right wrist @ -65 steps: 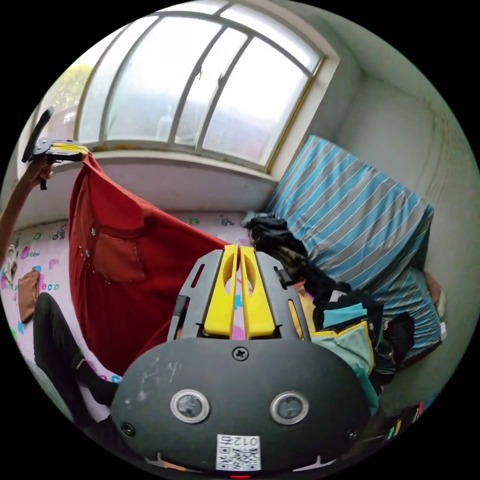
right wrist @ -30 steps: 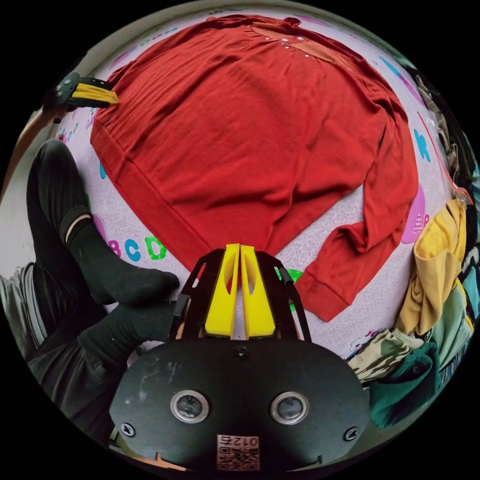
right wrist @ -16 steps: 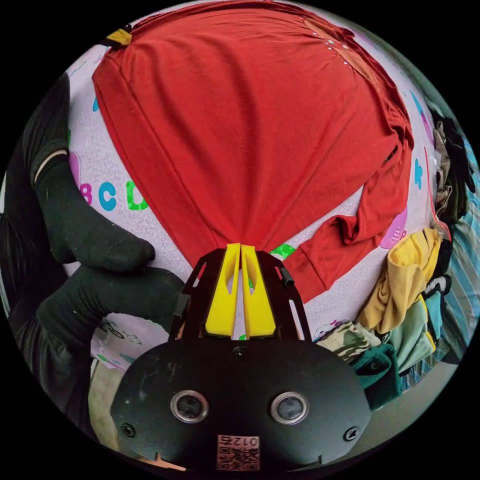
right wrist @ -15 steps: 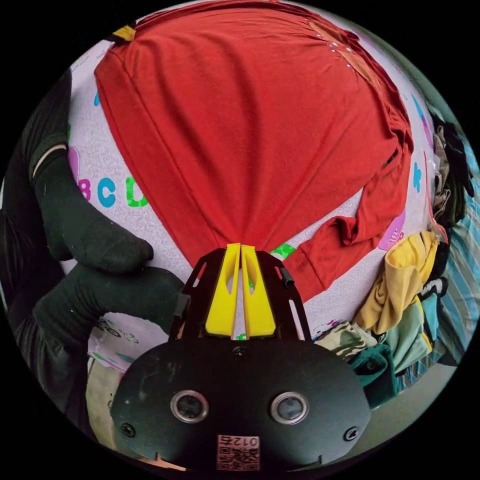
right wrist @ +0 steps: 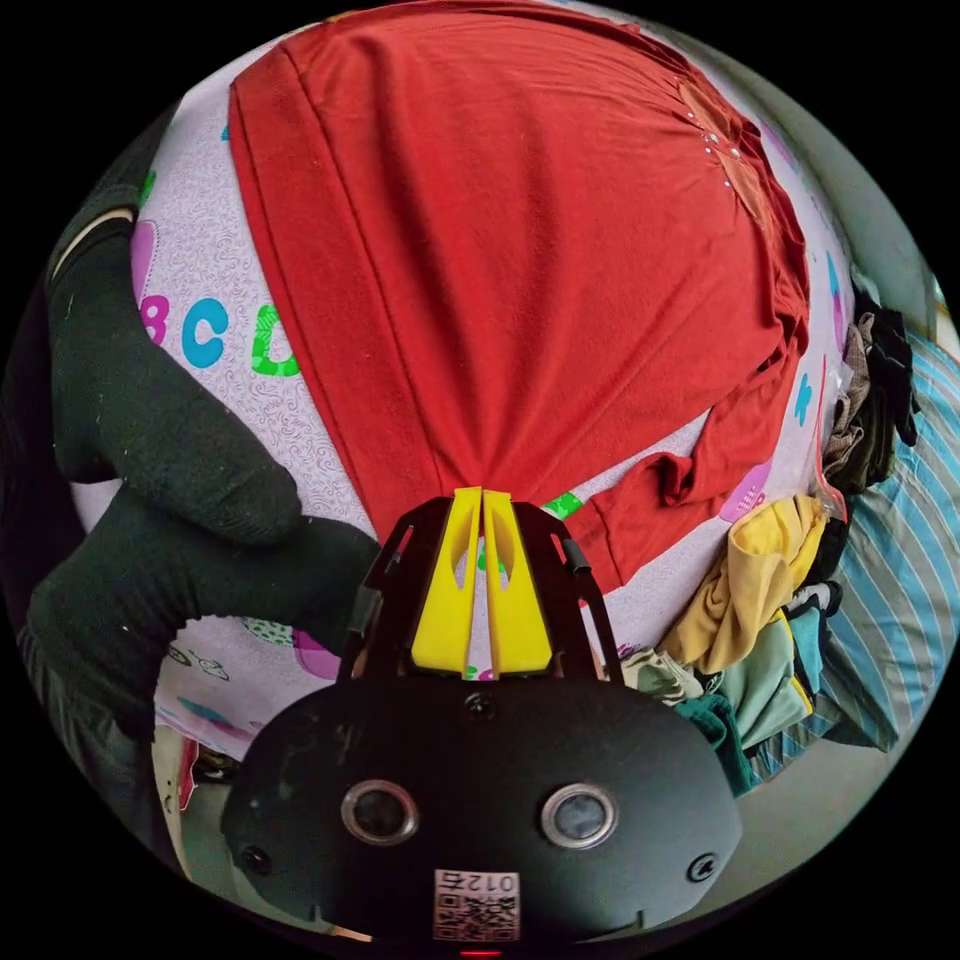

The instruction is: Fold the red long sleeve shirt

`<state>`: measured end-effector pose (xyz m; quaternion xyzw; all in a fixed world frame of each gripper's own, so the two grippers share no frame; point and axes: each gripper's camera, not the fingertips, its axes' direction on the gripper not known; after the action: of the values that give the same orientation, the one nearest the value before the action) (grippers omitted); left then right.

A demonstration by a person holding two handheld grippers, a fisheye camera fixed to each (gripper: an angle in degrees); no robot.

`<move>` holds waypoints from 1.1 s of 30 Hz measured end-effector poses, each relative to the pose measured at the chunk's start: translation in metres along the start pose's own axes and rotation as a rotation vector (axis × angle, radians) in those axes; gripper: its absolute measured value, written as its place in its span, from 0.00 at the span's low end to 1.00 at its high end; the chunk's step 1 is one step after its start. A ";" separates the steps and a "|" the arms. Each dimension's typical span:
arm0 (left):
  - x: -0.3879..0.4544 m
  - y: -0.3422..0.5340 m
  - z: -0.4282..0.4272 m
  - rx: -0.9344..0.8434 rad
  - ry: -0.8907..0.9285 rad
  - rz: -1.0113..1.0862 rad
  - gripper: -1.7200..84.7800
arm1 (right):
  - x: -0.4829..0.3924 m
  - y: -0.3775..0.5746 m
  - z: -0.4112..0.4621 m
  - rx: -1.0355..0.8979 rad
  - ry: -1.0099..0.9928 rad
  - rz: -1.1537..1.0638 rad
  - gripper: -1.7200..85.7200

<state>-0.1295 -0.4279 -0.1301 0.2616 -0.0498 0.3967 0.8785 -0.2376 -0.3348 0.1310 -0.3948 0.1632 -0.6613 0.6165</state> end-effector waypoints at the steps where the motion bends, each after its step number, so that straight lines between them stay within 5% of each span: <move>1: -0.008 -0.005 -0.012 0.050 0.015 -0.033 0.02 | 0.001 0.000 -0.003 0.007 -0.002 0.002 0.01; 6: -0.023 -0.057 -0.024 0.192 0.057 -0.125 0.02 | 0.010 0.002 -0.013 0.021 -0.040 0.010 0.01; 13: 0.000 -0.125 0.022 0.109 0.077 -0.140 0.02 | 0.018 0.015 -0.028 0.072 -0.083 0.088 0.01; 23: -0.007 -0.088 0.042 0.083 0.071 -0.173 0.02 | 0.039 0.038 -0.046 0.106 -0.242 0.154 0.01; 28: -0.031 -0.073 0.022 0.207 0.095 -0.206 0.02 | 0.054 0.048 -0.064 0.069 -0.304 0.155 0.01; 33: -0.093 -0.100 -0.008 0.237 -0.023 -0.312 0.02 | 0.126 0.055 -0.108 0.158 -0.210 0.235 0.01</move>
<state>-0.1218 -0.5415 -0.2061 0.3723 0.0285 0.2560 0.8917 -0.2692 -0.4931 0.0640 -0.3901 0.0904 -0.5508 0.7323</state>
